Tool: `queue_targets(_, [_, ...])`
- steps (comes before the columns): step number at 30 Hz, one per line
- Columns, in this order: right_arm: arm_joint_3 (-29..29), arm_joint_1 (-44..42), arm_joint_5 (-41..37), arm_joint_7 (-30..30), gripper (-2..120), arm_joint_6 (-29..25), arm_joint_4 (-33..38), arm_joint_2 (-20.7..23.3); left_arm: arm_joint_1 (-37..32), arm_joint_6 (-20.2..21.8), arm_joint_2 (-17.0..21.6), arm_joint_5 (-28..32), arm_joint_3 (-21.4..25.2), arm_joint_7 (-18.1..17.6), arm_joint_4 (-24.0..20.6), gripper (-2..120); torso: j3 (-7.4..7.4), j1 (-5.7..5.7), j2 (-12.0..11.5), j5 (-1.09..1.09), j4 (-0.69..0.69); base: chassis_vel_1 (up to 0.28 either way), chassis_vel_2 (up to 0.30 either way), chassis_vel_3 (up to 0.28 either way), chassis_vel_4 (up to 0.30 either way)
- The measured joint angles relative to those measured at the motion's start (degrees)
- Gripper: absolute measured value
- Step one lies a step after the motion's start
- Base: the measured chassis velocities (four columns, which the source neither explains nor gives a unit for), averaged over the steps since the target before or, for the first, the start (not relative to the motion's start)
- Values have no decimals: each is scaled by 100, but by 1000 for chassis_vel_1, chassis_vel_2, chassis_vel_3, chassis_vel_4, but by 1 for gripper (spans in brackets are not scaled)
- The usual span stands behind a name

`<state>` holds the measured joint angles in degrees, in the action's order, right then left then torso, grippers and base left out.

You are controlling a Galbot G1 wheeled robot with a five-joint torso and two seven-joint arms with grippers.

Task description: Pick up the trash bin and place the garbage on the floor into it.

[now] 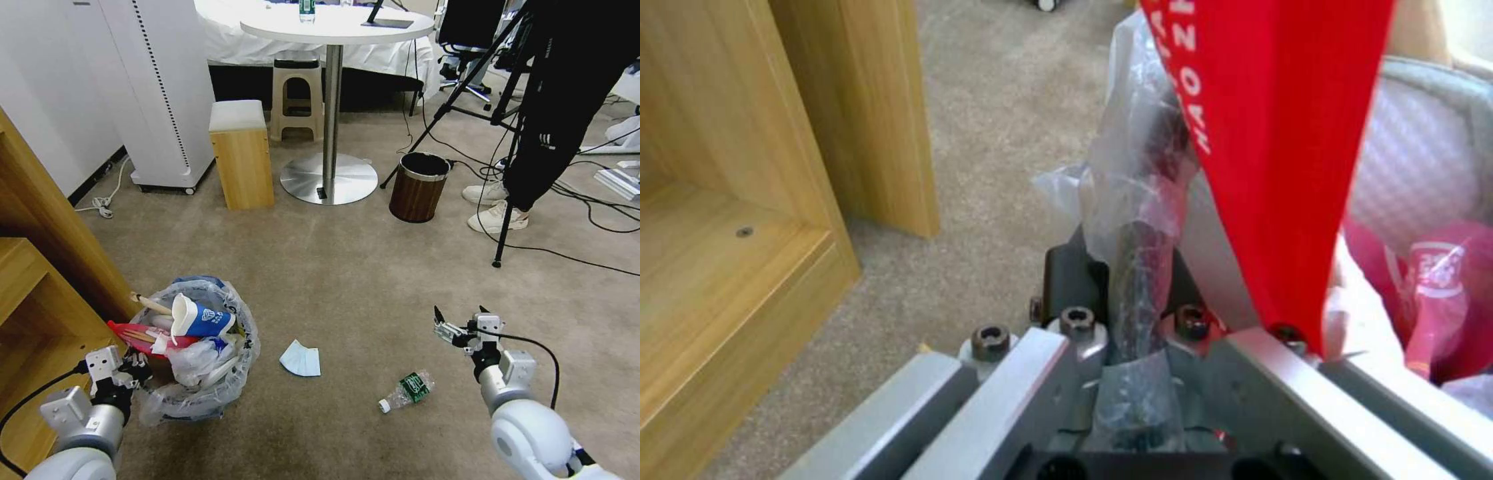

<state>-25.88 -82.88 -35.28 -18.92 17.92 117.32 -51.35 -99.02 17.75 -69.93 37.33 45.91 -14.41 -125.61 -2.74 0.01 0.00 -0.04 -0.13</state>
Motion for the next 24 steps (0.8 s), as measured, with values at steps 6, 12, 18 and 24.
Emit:
queue_targets(6, [-270, 204, -869, 237, 100, 1566, 189, 156, -3, -39, -40, -50, -60, 30, 8, 0, 0, 0, 0, -1, 1, 0, 0, 0, 0])
queue_targets(12, [-297, 241, -1187, 421, 100, 2352, 34, 130, -27, -75, -36, -64, -64, 57, 32, 0, 0, 0, 0, -1, 1, 0, 0, 0, 0])
queue_targets(18, [-209, 303, -1181, 665, 100, 2487, -455, 29, -45, -94, -25, -66, -63, 67, 78, 0, 0, 0, -1, -1, 0, 0, 0, 0, 0])
queue_targets(24, [-51, 519, -881, 791, 100, 2370, -1085, -41, -47, -106, -11, -50, -50, 67, 116, 0, 0, 0, 0, -1, -1, 0, 0, 0, 0])
